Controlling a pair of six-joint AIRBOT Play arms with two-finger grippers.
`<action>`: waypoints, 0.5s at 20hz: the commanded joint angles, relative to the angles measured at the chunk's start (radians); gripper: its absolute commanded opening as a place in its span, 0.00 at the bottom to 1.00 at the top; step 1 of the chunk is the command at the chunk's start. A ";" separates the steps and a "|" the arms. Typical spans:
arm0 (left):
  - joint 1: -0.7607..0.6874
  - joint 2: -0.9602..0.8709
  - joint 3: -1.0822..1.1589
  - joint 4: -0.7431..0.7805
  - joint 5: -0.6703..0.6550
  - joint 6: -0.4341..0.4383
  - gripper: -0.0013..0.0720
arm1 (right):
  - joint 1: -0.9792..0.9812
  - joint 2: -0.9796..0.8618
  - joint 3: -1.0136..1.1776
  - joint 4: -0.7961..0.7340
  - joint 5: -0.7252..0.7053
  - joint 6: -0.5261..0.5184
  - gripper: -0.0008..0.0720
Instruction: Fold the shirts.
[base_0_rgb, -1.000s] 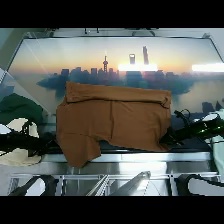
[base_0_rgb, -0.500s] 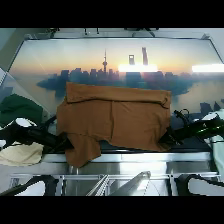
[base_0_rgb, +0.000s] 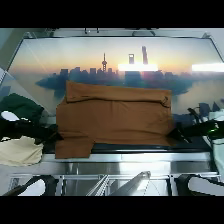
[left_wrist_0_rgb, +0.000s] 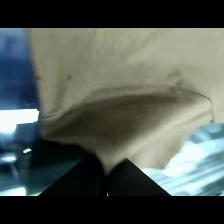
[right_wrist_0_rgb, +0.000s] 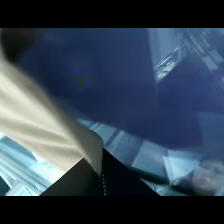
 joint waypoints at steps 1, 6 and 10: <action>0.106 0.097 0.010 -0.033 -0.065 0.018 0.05 | -0.134 0.049 0.005 0.053 0.146 0.034 0.04; 0.124 0.160 0.122 -0.401 -0.014 0.156 0.05 | -0.111 0.112 0.072 0.362 0.171 -0.058 0.04; 0.017 -0.018 0.326 -0.418 0.077 0.172 0.05 | 0.014 0.064 0.173 0.435 -0.005 -0.079 0.04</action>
